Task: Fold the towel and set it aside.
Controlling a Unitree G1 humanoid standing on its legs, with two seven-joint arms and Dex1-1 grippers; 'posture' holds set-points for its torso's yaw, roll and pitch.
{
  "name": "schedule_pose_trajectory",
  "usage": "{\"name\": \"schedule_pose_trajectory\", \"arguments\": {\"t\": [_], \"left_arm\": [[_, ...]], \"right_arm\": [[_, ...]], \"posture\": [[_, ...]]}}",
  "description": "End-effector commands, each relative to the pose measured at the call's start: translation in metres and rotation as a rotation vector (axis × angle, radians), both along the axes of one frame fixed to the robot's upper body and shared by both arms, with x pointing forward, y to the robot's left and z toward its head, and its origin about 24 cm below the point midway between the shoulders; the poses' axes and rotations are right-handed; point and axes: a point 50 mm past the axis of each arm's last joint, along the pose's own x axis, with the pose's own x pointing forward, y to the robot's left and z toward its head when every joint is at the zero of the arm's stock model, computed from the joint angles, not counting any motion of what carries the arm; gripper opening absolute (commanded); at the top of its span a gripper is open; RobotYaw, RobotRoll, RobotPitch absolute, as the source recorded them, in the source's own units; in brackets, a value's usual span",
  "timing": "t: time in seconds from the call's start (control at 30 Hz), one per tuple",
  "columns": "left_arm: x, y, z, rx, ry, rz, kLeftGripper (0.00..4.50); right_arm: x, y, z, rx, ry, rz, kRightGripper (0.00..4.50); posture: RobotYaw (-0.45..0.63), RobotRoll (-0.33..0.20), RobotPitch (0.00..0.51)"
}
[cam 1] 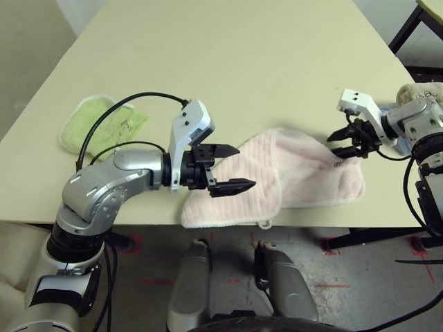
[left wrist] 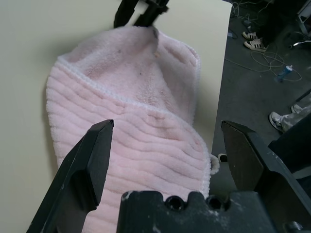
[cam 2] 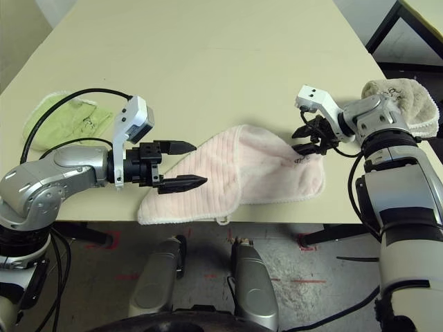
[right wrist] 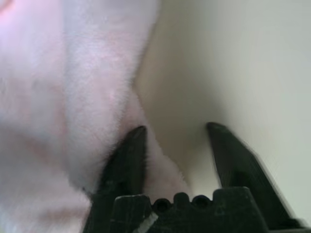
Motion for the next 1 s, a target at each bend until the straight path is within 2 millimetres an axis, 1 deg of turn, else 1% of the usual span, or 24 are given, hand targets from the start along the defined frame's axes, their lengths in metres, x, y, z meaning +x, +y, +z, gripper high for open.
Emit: {"name": "schedule_pose_trajectory", "arguments": {"t": [0.03,0.07,0.13,0.17,0.23,0.27,0.3,0.37,0.47,0.53,0.57,0.67,0.8,0.83,1.0], "left_arm": [[0.002,-0.002,-0.003,0.009,0.001,-0.007,4.5],[0.002,-0.002,-0.003,0.009,-0.001,-0.006,4.5],[0.003,-0.003,-0.004,0.01,-0.002,-0.005,4.5],[0.003,-0.003,-0.005,0.009,-0.003,-0.005,4.5],[0.005,-0.004,-0.007,0.009,-0.004,-0.004,4.5],[0.005,-0.004,-0.007,0.01,-0.005,-0.003,4.5],[0.006,-0.005,-0.008,0.01,-0.006,-0.003,4.5],[0.006,-0.005,-0.008,0.008,-0.009,-0.003,4.5],[0.006,-0.006,-0.01,0.007,-0.011,-0.003,4.5],[0.006,-0.006,-0.011,0.006,-0.011,-0.002,4.5],[0.006,-0.006,-0.011,0.005,-0.011,-0.003,4.5],[0.006,-0.006,-0.012,0.005,-0.01,-0.004,4.5],[0.006,-0.006,-0.012,0.008,-0.008,-0.008,4.5],[0.006,-0.005,-0.012,0.01,-0.007,-0.009,4.5],[0.006,-0.005,-0.011,0.017,-0.003,-0.016,4.5]], "right_arm": [[0.012,-0.001,0.029,0.139,-0.193,-0.14,1.38],[0.015,-0.001,0.036,0.162,-0.246,-0.168,0.98],[0.018,-0.001,0.045,0.19,-0.308,-0.203,0.16],[0.021,-0.001,0.053,0.212,-0.356,-0.227,0.04],[0.025,0.0,0.071,0.283,-0.455,-0.279,0.04],[0.026,0.0,0.075,0.297,-0.471,-0.289,0.04],[0.025,0.0,0.074,0.28,-0.449,-0.278,0.04],[0.02,-0.003,0.066,0.22,-0.353,-0.221,0.04],[0.01,-0.008,0.052,0.182,-0.179,-0.144,0.73],[0.001,-0.012,0.042,0.171,-0.051,-0.091,1.37],[-0.002,-0.013,0.037,0.171,0.008,-0.071,1.82],[-0.011,-0.015,0.026,0.176,0.137,-0.021,2.89],[-0.018,-0.012,0.013,0.186,0.26,0.035,4.4],[-0.019,-0.011,0.01,0.187,0.278,0.042,4.46],[-0.022,-0.006,-0.006,0.156,0.331,0.073,4.46]], "posture": [[0.18,0.0,0.189],[0.18,0.0,0.189],[0.18,0.0,0.188],[0.17,0.0,0.188],[0.17,0.0,0.186],[0.17,0.0,0.185],[0.17,0.0,0.185],[0.17,0.0,0.184],[0.17,0.0,0.186],[0.17,0.0,0.187],[0.17,0.0,0.187],[0.16,0.0,0.189],[0.16,0.0,0.189],[0.16,0.0,0.189],[0.15,0.0,0.193]]}}
